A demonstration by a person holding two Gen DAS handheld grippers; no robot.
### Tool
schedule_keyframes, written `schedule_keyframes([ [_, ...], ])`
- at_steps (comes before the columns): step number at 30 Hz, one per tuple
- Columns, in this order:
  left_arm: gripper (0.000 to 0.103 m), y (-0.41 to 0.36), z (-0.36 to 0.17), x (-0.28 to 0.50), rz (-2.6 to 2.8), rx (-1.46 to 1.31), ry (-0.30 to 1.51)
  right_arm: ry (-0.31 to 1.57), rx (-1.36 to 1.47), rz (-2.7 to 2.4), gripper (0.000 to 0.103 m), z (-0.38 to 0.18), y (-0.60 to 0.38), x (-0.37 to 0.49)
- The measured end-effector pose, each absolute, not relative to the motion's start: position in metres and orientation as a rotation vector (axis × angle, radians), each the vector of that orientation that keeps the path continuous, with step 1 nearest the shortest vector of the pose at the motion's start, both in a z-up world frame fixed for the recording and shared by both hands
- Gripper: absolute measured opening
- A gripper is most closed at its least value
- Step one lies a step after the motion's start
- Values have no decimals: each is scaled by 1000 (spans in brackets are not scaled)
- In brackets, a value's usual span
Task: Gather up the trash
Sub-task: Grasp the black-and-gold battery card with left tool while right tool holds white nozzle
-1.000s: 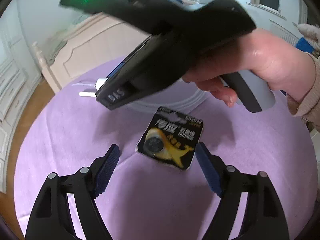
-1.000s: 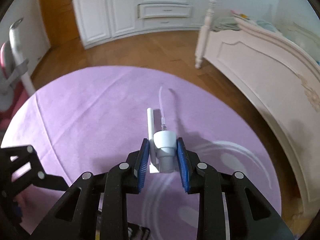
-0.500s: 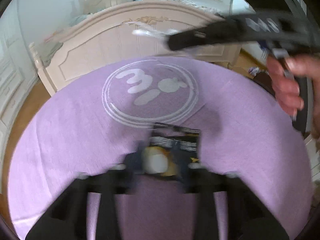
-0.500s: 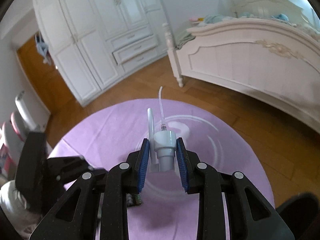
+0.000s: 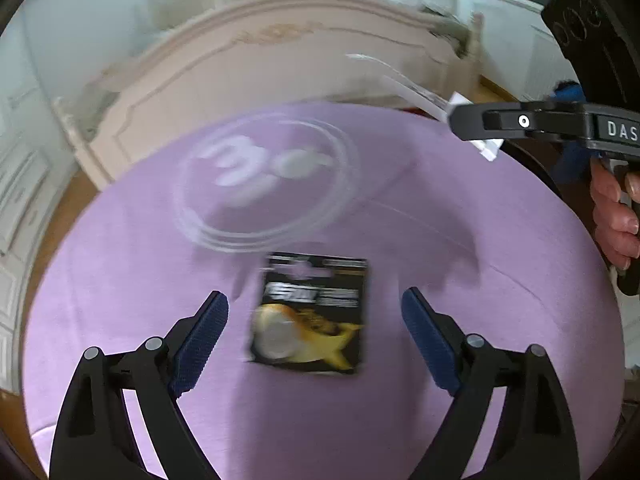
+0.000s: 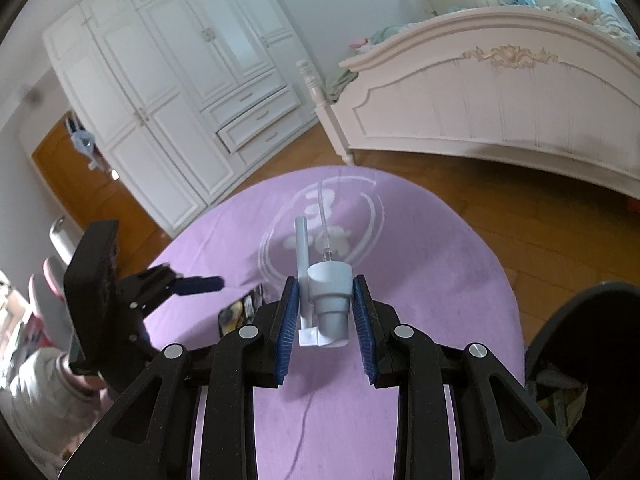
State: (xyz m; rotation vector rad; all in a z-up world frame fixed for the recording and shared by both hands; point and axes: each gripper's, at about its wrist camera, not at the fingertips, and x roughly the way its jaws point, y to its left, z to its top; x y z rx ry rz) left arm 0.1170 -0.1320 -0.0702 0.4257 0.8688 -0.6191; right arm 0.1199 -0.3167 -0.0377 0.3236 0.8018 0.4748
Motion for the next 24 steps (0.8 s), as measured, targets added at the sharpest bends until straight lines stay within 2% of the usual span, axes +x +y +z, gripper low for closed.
schedule_keyframes([
  [2, 72, -137, -71, 118, -654, 390, 869, 804, 331, 478, 28, -40, -319, 117],
  [3, 70, -140, -71, 119, -647, 390, 867, 805, 334, 476, 28, -42, -321, 114],
  [7, 36, -142, -70, 126, -620, 366, 861, 804, 356, 475, 28, -48, -330, 106],
  [10, 32, -135, -68, 126, -615, 323, 865, 792, 375, 471, 28, -48, -338, 96],
  [12, 33, -131, -68, 120, -599, 336, 860, 786, 384, 467, 28, -48, -345, 91],
  [15, 39, -125, -68, 115, -554, 363, 848, 787, 400, 464, 28, -52, -356, 86],
  [17, 79, -121, -67, 114, -499, 388, 837, 788, 405, 463, 28, -54, -360, 83],
  [18, 83, -118, -65, 110, -462, 406, 813, 789, 405, 465, 28, -55, -363, 82],
  [20, 84, -110, -60, 104, -456, 397, 796, 789, 406, 468, 28, -56, -365, 80],
  [24, 80, -94, -69, 111, -496, 330, 879, 790, 414, 475, 28, -58, -367, 78],
])
